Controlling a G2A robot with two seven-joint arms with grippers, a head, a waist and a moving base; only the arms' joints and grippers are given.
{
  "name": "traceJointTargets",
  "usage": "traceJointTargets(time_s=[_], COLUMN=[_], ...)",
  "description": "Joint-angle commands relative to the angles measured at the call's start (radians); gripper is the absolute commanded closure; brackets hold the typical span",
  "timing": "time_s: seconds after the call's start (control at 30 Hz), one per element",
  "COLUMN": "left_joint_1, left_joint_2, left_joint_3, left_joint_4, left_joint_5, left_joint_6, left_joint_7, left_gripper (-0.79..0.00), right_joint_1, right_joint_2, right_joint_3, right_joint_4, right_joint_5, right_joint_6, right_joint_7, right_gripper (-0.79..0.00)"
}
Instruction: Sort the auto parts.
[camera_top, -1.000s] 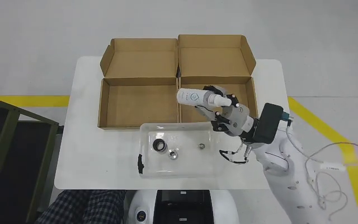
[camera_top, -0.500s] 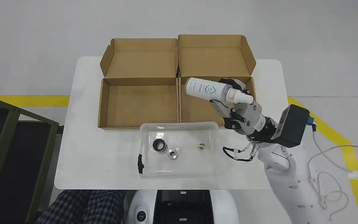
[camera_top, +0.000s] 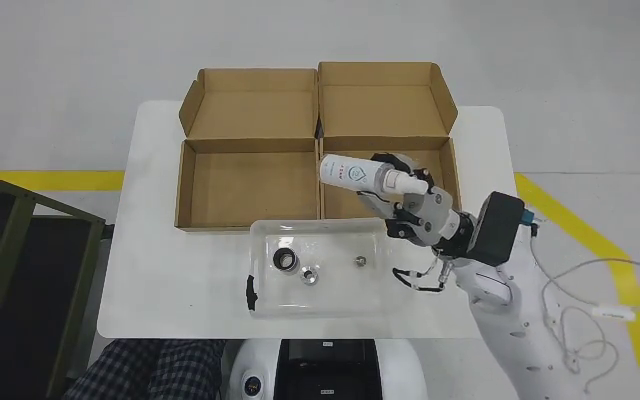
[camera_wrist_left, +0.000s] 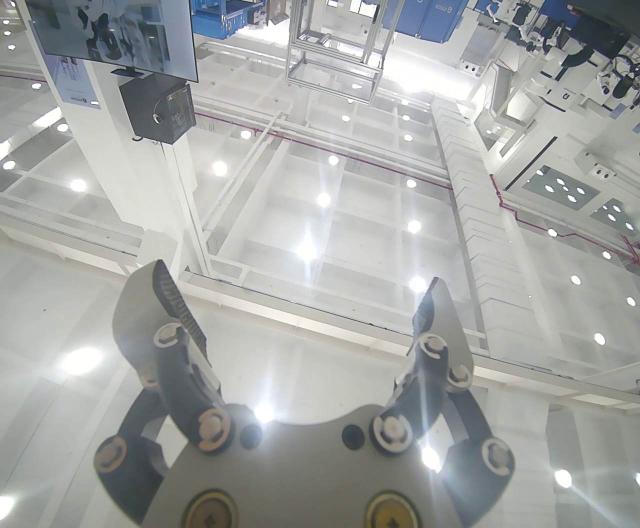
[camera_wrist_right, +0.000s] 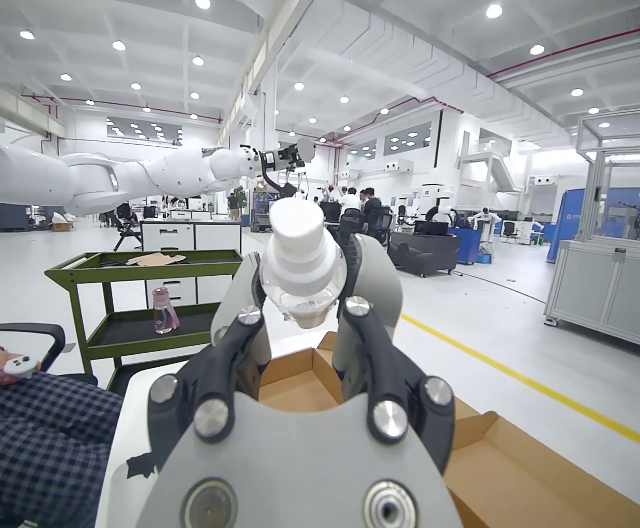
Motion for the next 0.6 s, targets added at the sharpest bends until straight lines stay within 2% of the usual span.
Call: traceJointTargets(time_s=[0.0, 0.27, 0.57], left_joint_1=[0.000, 0.000, 0.000], left_joint_2=[0.000, 0.000, 0.000], left_joint_3=[0.000, 0.000, 0.000], left_joint_4=[0.000, 0.000, 0.000], left_joint_5=[0.000, 0.000, 0.000], left_joint_6=[0.000, 0.000, 0.000], left_joint_7=[0.000, 0.000, 0.000], left_gripper=[-0.785, -0.785, -0.785], right_joint_1=[0.002, 0.002, 0.049], right_joint_2=[0.000, 0.004, 0.005], right_joint_3=[-0.012, -0.039, -0.062], right_joint_4=[0.009, 0.065, 0.209], right_joint_5=[-0.013, -0.052, -0.058], right_joint_6=[-0.012, -0.034, -0.042], right_joint_7=[0.018, 0.110, 0.216], right_gripper=[0.000, 0.000, 0.000])
